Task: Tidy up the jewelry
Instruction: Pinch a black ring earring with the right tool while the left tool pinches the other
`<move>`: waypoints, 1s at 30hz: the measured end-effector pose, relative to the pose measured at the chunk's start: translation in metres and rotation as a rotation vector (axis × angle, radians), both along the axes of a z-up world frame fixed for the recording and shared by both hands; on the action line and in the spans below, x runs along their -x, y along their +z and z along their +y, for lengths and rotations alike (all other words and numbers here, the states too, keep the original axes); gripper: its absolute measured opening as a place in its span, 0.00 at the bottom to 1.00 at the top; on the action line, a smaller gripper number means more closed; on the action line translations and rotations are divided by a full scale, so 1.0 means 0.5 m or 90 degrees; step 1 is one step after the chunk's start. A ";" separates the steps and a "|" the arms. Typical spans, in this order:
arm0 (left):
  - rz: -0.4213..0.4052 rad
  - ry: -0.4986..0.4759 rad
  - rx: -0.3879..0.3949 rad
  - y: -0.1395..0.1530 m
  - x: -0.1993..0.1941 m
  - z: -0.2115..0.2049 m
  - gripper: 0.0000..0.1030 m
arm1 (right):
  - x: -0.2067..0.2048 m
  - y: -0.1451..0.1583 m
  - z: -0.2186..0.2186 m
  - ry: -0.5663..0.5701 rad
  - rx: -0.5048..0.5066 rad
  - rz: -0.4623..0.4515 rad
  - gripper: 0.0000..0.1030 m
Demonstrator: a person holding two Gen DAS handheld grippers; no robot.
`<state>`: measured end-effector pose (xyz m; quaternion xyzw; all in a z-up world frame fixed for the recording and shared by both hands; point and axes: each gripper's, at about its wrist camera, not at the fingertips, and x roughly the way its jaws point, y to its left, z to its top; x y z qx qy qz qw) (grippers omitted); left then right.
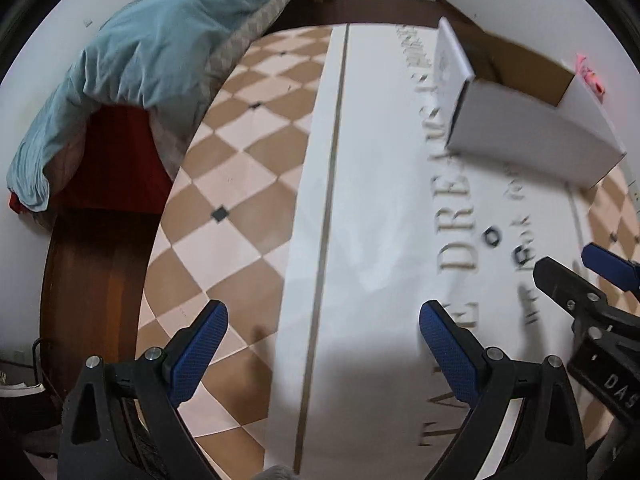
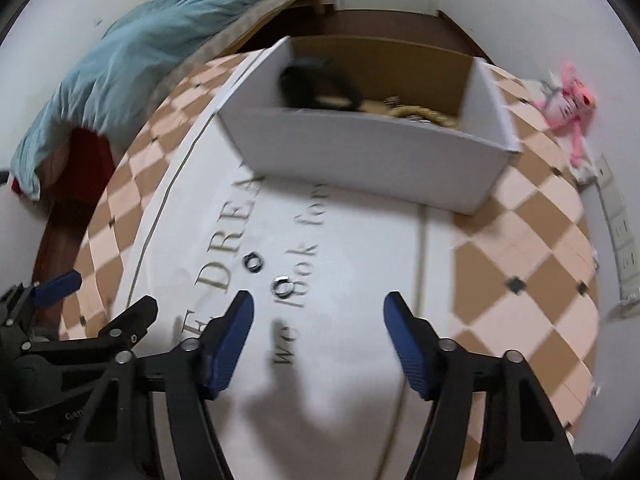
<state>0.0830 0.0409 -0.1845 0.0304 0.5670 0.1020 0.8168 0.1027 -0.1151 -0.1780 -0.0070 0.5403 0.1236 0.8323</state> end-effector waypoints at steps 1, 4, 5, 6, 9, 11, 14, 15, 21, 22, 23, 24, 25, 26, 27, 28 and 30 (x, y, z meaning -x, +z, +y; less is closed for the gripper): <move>0.003 0.001 0.000 -0.007 0.002 0.004 0.95 | 0.003 -0.006 0.012 0.009 0.005 -0.005 0.62; 0.008 0.006 0.001 -0.019 0.005 0.015 0.95 | 0.002 -0.022 0.037 0.023 0.019 -0.010 0.50; 0.009 0.008 0.001 -0.020 0.005 0.018 0.95 | 0.003 -0.029 0.044 0.026 0.020 -0.011 0.47; 0.009 0.010 -0.001 -0.021 0.006 0.021 0.95 | 0.005 -0.029 0.051 0.029 0.030 -0.024 0.42; 0.009 0.014 0.003 -0.023 0.006 0.029 0.95 | 0.000 -0.030 0.064 0.037 0.040 -0.035 0.22; 0.008 0.015 0.003 -0.022 0.008 0.031 0.95 | -0.001 -0.030 0.070 0.042 0.053 -0.043 0.12; 0.002 0.014 0.004 -0.016 0.004 0.033 0.95 | -0.002 -0.026 0.062 0.038 0.045 -0.043 0.12; -0.001 0.011 0.002 -0.014 0.001 0.029 0.95 | -0.001 -0.022 0.053 0.030 0.042 -0.046 0.12; -0.020 -0.029 0.015 0.007 -0.020 -0.026 0.95 | 0.003 0.019 -0.034 -0.035 0.012 -0.062 0.12; -0.021 -0.035 0.018 0.009 -0.024 -0.036 0.95 | 0.007 0.026 -0.056 -0.052 0.010 -0.066 0.12; -0.023 -0.041 0.021 0.009 -0.031 -0.046 0.95 | 0.009 0.031 -0.075 -0.066 0.010 -0.068 0.12; -0.024 -0.051 0.022 0.009 -0.038 -0.063 0.95 | 0.011 0.034 -0.090 -0.077 0.010 -0.068 0.12; -0.025 -0.057 0.022 0.009 -0.041 -0.075 0.95 | 0.015 0.037 -0.115 -0.096 0.008 -0.069 0.12; -0.024 -0.064 0.025 0.006 -0.048 -0.089 0.95 | 0.018 0.038 -0.135 -0.110 0.009 -0.069 0.12; -0.022 -0.069 0.028 0.004 -0.054 -0.100 0.95 | 0.021 0.038 -0.150 -0.121 0.010 -0.068 0.12; -0.019 -0.076 0.034 0.002 -0.059 -0.112 0.95 | 0.022 0.036 -0.163 -0.131 0.011 -0.066 0.12; -0.018 -0.093 0.041 -0.003 -0.069 -0.137 0.95 | 0.027 0.033 -0.196 -0.154 0.012 -0.062 0.12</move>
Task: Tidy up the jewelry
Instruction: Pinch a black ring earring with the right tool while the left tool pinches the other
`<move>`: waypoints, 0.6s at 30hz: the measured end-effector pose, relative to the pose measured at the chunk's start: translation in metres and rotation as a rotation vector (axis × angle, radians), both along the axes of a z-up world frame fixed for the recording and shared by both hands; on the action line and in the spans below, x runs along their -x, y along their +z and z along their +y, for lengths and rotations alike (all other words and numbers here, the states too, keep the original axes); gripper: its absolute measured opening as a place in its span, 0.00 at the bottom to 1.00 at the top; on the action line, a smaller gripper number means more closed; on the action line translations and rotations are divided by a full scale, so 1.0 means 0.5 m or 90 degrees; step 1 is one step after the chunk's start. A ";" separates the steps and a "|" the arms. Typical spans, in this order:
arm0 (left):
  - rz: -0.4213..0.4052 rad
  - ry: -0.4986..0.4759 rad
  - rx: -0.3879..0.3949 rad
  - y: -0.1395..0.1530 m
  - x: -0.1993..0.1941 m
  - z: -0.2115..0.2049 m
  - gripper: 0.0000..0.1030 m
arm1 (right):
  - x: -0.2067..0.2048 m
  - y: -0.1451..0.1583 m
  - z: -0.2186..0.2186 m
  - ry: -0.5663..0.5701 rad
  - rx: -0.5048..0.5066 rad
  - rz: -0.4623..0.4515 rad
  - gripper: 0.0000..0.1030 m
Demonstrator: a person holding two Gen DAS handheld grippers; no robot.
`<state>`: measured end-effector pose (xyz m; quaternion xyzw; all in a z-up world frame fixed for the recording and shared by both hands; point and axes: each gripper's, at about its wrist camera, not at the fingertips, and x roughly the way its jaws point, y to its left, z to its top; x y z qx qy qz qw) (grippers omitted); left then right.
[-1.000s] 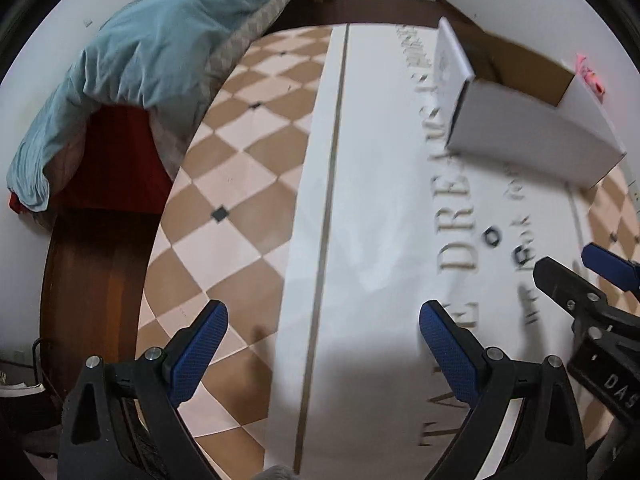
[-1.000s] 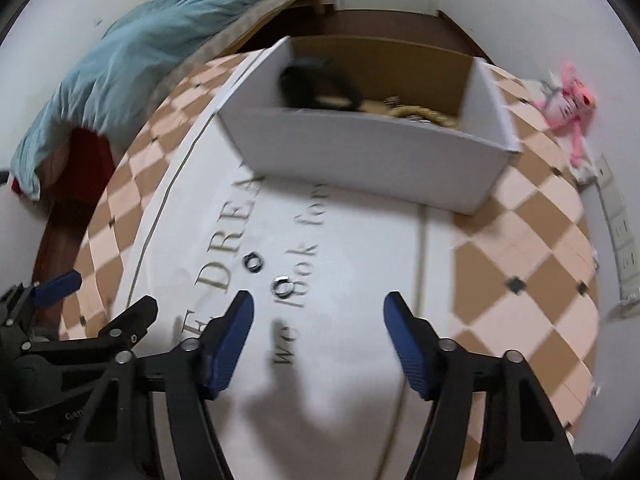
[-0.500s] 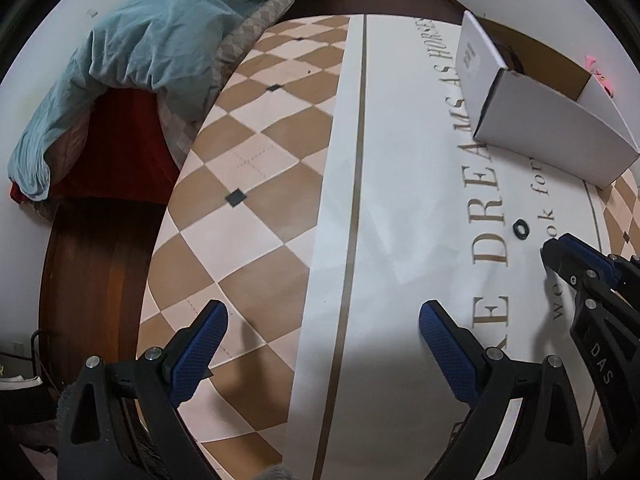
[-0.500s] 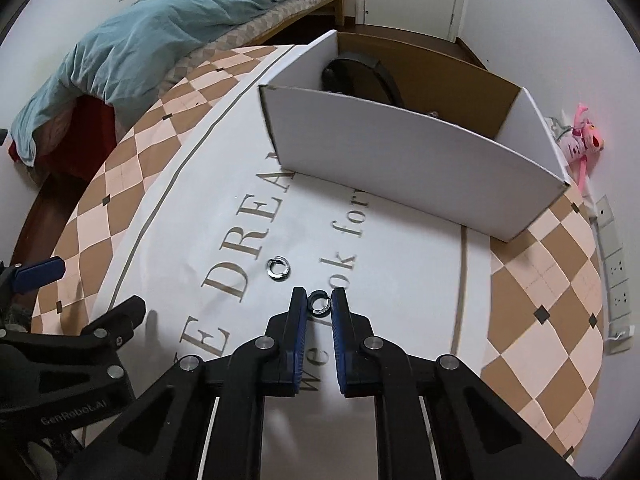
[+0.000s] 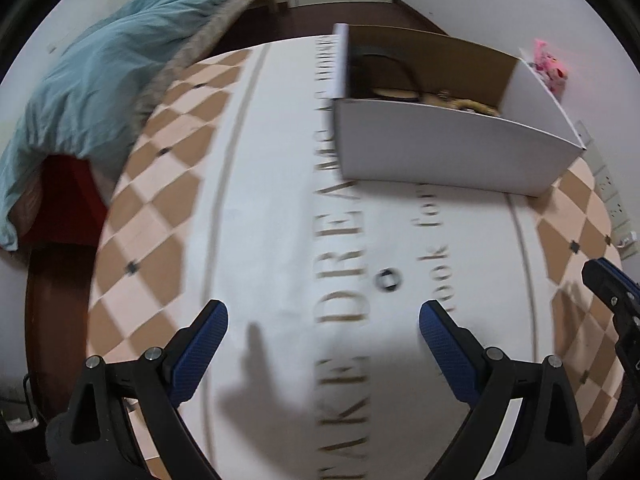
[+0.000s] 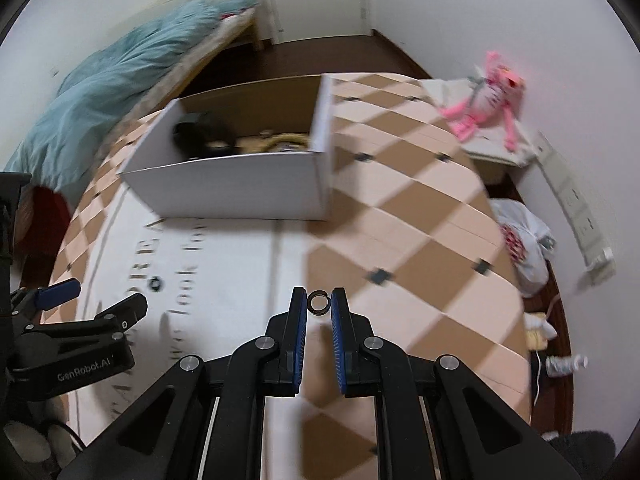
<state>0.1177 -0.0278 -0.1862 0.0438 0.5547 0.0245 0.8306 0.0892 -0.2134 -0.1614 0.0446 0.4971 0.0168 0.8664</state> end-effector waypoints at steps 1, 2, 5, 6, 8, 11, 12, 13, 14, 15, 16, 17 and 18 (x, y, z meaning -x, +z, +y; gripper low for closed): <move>0.000 -0.006 0.000 -0.002 -0.004 -0.009 0.94 | 0.001 -0.003 -0.014 -0.011 -0.001 0.002 0.12; 0.000 -0.017 0.001 -0.005 -0.007 -0.020 0.94 | 0.004 -0.005 -0.029 -0.019 -0.004 0.005 0.12; -0.006 -0.038 0.003 -0.007 -0.012 -0.043 0.86 | 0.006 -0.010 -0.050 -0.034 -0.007 0.008 0.12; -0.008 -0.042 0.001 -0.007 -0.013 -0.046 0.81 | 0.007 -0.011 -0.056 -0.037 -0.008 0.009 0.12; -0.006 -0.051 0.003 -0.010 -0.015 -0.056 0.55 | 0.007 -0.013 -0.062 -0.040 -0.010 0.009 0.12; -0.005 -0.058 0.030 -0.014 -0.019 -0.058 0.22 | 0.006 -0.012 -0.064 -0.043 -0.015 0.007 0.12; -0.005 -0.060 0.031 -0.015 -0.020 -0.060 0.21 | 0.006 -0.012 -0.063 -0.044 -0.015 0.006 0.12; -0.006 -0.063 0.031 -0.015 -0.021 -0.062 0.17 | 0.006 -0.012 -0.063 -0.044 -0.015 0.006 0.12; -0.008 -0.067 0.033 -0.014 -0.021 -0.064 0.10 | 0.005 -0.012 -0.062 -0.044 -0.016 0.006 0.12; -0.010 -0.070 0.032 -0.014 -0.021 -0.065 0.10 | 0.007 -0.011 -0.061 -0.044 -0.016 0.005 0.12; -0.011 -0.070 0.031 -0.013 -0.021 -0.067 0.10 | 0.007 -0.011 -0.061 -0.044 -0.016 0.005 0.12; -0.013 -0.071 0.030 -0.013 -0.020 -0.069 0.10 | 0.007 -0.010 -0.062 -0.045 -0.018 0.005 0.12; -0.014 -0.072 0.030 -0.012 -0.020 -0.069 0.10 | 0.007 -0.010 -0.062 -0.046 -0.020 0.005 0.12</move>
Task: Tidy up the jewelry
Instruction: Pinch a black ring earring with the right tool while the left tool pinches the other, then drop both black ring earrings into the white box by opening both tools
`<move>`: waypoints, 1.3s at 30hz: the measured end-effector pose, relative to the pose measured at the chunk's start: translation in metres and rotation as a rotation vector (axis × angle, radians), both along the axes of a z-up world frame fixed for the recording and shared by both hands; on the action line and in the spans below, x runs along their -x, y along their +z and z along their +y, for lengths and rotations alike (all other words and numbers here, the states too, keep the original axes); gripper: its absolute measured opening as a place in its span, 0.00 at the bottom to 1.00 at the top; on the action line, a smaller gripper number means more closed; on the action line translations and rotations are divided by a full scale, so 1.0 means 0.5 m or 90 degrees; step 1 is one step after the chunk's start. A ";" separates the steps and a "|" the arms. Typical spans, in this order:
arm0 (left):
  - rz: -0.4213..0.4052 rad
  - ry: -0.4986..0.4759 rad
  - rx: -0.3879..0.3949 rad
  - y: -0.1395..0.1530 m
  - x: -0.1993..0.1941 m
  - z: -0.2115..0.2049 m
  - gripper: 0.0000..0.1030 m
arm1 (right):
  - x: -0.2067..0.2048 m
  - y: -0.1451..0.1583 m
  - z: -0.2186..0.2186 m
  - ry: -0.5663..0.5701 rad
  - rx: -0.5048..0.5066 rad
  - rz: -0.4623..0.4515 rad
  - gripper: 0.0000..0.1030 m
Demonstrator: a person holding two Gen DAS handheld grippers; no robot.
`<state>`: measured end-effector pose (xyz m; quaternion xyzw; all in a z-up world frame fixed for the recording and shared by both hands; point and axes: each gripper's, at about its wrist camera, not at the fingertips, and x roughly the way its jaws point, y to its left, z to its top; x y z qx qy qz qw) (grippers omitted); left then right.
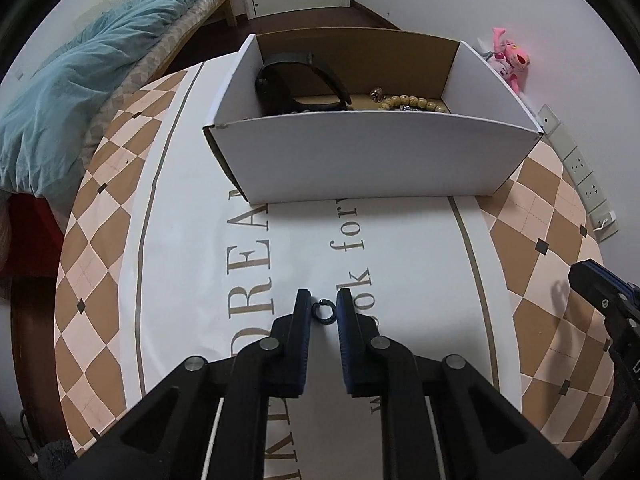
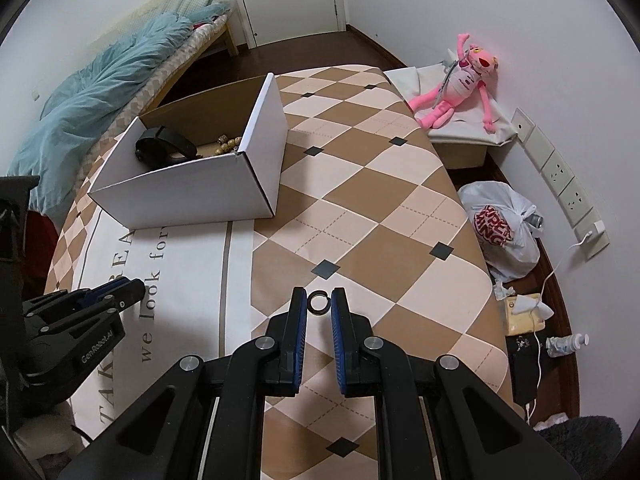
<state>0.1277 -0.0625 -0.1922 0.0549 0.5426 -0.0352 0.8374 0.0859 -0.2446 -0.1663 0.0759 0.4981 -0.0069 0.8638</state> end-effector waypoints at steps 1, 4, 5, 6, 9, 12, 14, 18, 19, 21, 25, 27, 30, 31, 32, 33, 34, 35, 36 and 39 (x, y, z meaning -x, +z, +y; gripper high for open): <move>-0.001 0.000 0.002 0.000 0.000 0.000 0.10 | 0.000 0.001 0.000 0.000 0.001 -0.001 0.12; -0.001 0.000 0.005 0.001 0.001 -0.001 0.10 | 0.001 0.003 -0.001 0.000 0.000 -0.002 0.12; -0.002 0.000 0.005 0.000 0.002 -0.003 0.10 | 0.001 0.005 0.000 0.001 0.001 -0.003 0.12; -0.001 -0.001 0.005 0.000 0.001 -0.003 0.10 | 0.001 0.006 0.000 0.000 0.002 -0.003 0.12; 0.000 -0.001 0.009 0.001 -0.001 -0.001 0.10 | 0.001 0.007 0.001 -0.001 0.001 -0.002 0.12; 0.001 -0.003 0.010 0.000 -0.001 0.000 0.10 | 0.000 0.006 -0.001 -0.001 0.001 -0.001 0.12; 0.002 -0.001 0.011 0.000 -0.001 0.001 0.10 | 0.000 0.006 -0.001 -0.001 0.000 -0.001 0.12; 0.001 0.002 0.014 0.005 0.001 0.002 0.10 | 0.001 0.007 -0.002 0.000 -0.002 -0.003 0.12; -0.001 0.002 0.016 0.008 0.002 0.003 0.10 | 0.001 0.010 -0.003 0.000 -0.006 -0.005 0.12; -0.007 0.001 0.026 0.024 0.004 0.004 0.10 | 0.000 0.018 -0.002 0.001 -0.013 -0.009 0.12; -0.031 -0.001 0.054 0.081 0.003 0.009 0.10 | -0.008 0.064 0.004 0.013 -0.039 -0.031 0.12; -0.051 -0.004 0.076 0.129 -0.008 0.013 0.10 | -0.020 0.093 0.007 0.022 -0.054 -0.044 0.12; -0.059 -0.007 0.109 0.180 -0.043 0.019 0.10 | -0.059 0.143 0.013 0.043 -0.082 -0.065 0.12; -0.059 -0.007 0.114 0.190 -0.058 0.022 0.10 | -0.082 0.158 0.017 0.053 -0.092 -0.069 0.12; -0.055 -0.010 0.116 0.198 -0.078 0.024 0.10 | -0.104 0.168 0.021 0.064 -0.101 -0.067 0.12; -0.050 -0.009 0.120 0.204 -0.098 0.027 0.10 | -0.120 0.173 0.025 0.072 -0.106 -0.064 0.12; -0.048 -0.007 0.123 0.207 -0.112 0.028 0.10 | -0.148 0.178 0.029 0.079 -0.110 -0.060 0.12; -0.043 -0.008 0.120 0.209 -0.134 0.029 0.10 | -0.169 0.178 0.034 0.089 -0.112 -0.052 0.12; -0.036 -0.006 0.117 0.207 -0.153 0.030 0.10 | -0.190 0.175 0.039 0.097 -0.114 -0.041 0.12; -0.009 0.001 0.121 0.194 -0.194 0.039 0.10 | -0.260 0.152 0.056 0.115 -0.120 0.007 0.12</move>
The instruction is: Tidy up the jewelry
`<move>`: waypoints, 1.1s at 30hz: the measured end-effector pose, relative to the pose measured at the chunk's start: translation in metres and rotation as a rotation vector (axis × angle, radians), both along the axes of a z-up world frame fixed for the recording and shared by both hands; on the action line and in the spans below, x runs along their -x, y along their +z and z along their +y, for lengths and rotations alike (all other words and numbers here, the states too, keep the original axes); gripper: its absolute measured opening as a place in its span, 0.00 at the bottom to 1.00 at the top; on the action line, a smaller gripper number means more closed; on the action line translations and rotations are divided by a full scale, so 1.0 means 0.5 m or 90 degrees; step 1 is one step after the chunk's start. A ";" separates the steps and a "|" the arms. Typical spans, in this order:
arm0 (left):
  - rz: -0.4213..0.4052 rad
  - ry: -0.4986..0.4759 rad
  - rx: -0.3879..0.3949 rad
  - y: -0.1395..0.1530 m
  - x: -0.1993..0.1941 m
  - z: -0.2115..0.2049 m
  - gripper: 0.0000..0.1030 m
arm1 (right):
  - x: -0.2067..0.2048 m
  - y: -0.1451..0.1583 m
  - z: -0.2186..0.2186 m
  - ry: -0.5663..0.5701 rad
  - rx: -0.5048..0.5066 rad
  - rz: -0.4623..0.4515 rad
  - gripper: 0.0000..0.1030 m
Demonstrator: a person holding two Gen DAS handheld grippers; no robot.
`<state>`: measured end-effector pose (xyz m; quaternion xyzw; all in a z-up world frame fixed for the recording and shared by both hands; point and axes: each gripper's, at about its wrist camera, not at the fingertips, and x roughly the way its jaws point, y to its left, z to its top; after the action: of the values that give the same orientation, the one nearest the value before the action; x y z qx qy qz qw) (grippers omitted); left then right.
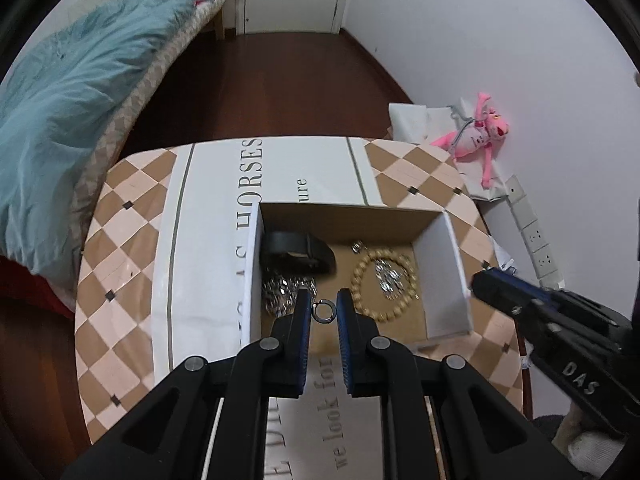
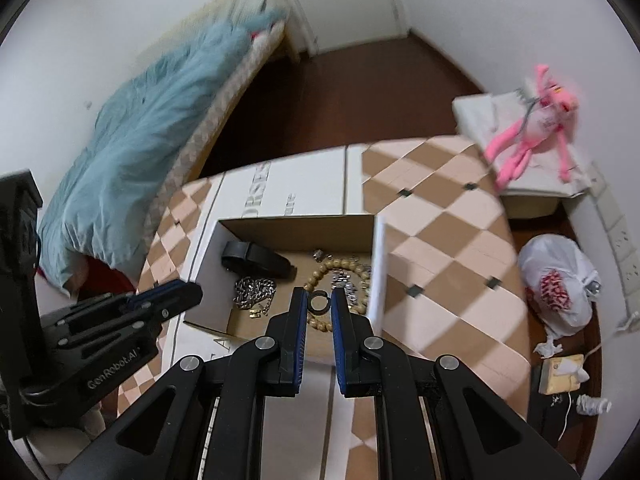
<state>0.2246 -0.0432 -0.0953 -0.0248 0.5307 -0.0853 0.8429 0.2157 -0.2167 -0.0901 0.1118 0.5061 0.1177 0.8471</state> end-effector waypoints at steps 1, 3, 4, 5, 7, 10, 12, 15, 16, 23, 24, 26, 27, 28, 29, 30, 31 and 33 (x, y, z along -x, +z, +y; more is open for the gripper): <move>0.013 0.002 0.003 -0.006 -0.015 0.002 0.10 | -0.018 -0.008 0.006 0.007 0.005 0.012 0.12; 0.028 0.015 0.010 -0.011 -0.034 0.009 0.11 | -0.049 -0.022 0.018 0.025 0.015 0.040 0.13; 0.035 0.024 0.002 -0.014 -0.043 0.010 0.11 | -0.061 -0.026 0.021 0.028 0.022 0.047 0.13; 0.045 0.030 -0.003 -0.018 -0.055 0.012 0.12 | -0.069 -0.031 0.022 0.033 0.026 0.055 0.13; 0.055 0.037 -0.004 -0.021 -0.069 0.016 0.15 | -0.087 -0.043 0.024 0.038 0.028 0.080 0.14; 0.045 0.044 -0.015 -0.013 -0.076 0.022 0.32 | -0.094 -0.042 0.018 0.031 0.032 0.078 0.29; 0.030 0.048 -0.024 -0.003 -0.074 0.026 0.49 | -0.093 -0.036 0.014 0.026 0.035 0.071 0.36; 0.019 0.060 -0.031 0.004 -0.067 0.036 0.59 | -0.086 -0.024 0.006 0.019 0.041 0.057 0.36; 0.018 0.063 -0.035 0.006 -0.066 0.039 0.60 | -0.085 -0.020 0.006 0.016 0.044 0.053 0.36; -0.013 0.092 -0.082 0.015 -0.018 0.060 0.75 | -0.038 0.002 -0.004 -0.030 0.122 0.025 0.72; -0.017 0.094 -0.092 0.014 -0.009 0.061 0.80 | -0.029 0.001 -0.006 -0.037 0.138 0.025 0.80; -0.025 0.098 -0.110 0.010 0.011 0.060 0.97 | -0.015 -0.006 -0.007 -0.046 0.158 0.033 0.94; -0.028 0.098 -0.115 0.008 0.019 0.058 0.97 | -0.007 -0.009 -0.009 -0.050 0.167 0.038 0.96; -0.033 0.099 -0.123 0.006 0.029 0.056 0.97 | 0.000 -0.013 -0.009 -0.054 0.176 0.042 0.96; -0.039 0.096 -0.130 0.004 0.037 0.052 0.98 | 0.009 -0.017 -0.010 -0.059 0.185 0.046 0.96; -0.043 0.093 -0.138 0.002 0.044 0.049 0.98 | 0.017 -0.020 -0.011 -0.063 0.193 0.047 0.96; -0.044 0.094 -0.141 0.001 0.049 0.047 0.98 | 0.024 -0.022 -0.011 -0.066 0.199 0.047 0.97; -0.038 0.099 -0.131 0.000 0.058 0.047 0.98 | 0.034 -0.023 -0.011 -0.070 0.213 0.047 0.99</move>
<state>0.1956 -0.0197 -0.0953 0.0231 0.5077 0.0345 0.8605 0.1986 -0.2223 -0.1017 0.0009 0.5423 -0.0184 0.8400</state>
